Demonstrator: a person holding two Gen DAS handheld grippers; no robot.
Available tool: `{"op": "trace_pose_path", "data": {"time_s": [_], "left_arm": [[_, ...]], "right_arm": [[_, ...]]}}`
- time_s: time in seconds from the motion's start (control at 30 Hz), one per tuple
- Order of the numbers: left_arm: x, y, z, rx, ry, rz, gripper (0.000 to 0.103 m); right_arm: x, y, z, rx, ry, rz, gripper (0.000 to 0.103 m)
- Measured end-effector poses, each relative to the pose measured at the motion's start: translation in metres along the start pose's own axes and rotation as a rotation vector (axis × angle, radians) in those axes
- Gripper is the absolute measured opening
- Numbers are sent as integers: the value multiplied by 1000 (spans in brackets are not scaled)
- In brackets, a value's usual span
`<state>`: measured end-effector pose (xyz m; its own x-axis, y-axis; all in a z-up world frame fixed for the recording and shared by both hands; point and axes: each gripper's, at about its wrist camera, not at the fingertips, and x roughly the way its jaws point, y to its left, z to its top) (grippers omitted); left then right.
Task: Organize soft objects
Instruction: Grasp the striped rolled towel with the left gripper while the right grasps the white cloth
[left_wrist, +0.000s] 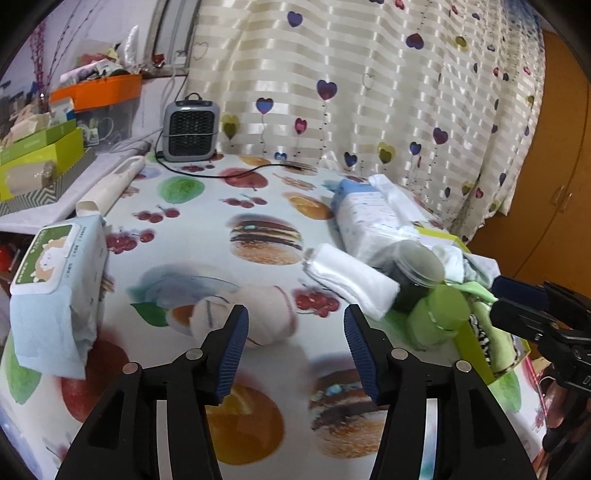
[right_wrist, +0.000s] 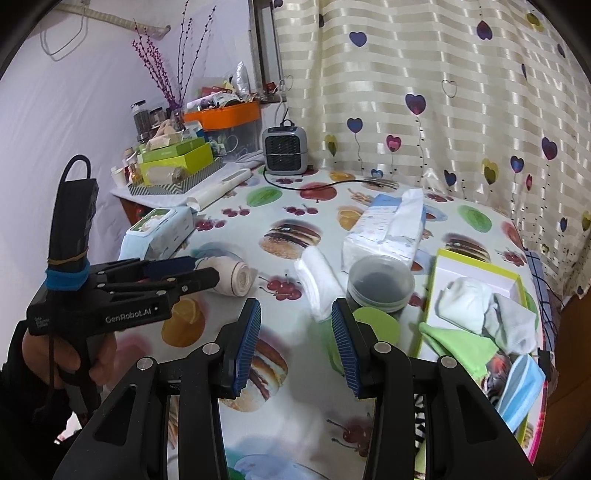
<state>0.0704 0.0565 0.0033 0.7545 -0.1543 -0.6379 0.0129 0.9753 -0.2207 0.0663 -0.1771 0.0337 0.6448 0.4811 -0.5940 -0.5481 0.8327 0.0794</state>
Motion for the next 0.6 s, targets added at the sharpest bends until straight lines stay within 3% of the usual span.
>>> {"op": "trace_pose_path", "data": {"time_s": [0.4,0.6], "left_arm": [[32,31,13,32,25,38,61],[47,34,9,47,79,5,65]], "right_arm": [[20,5,6,-12,33,13,41],[29,5,9,-10,46,17,41]]}}
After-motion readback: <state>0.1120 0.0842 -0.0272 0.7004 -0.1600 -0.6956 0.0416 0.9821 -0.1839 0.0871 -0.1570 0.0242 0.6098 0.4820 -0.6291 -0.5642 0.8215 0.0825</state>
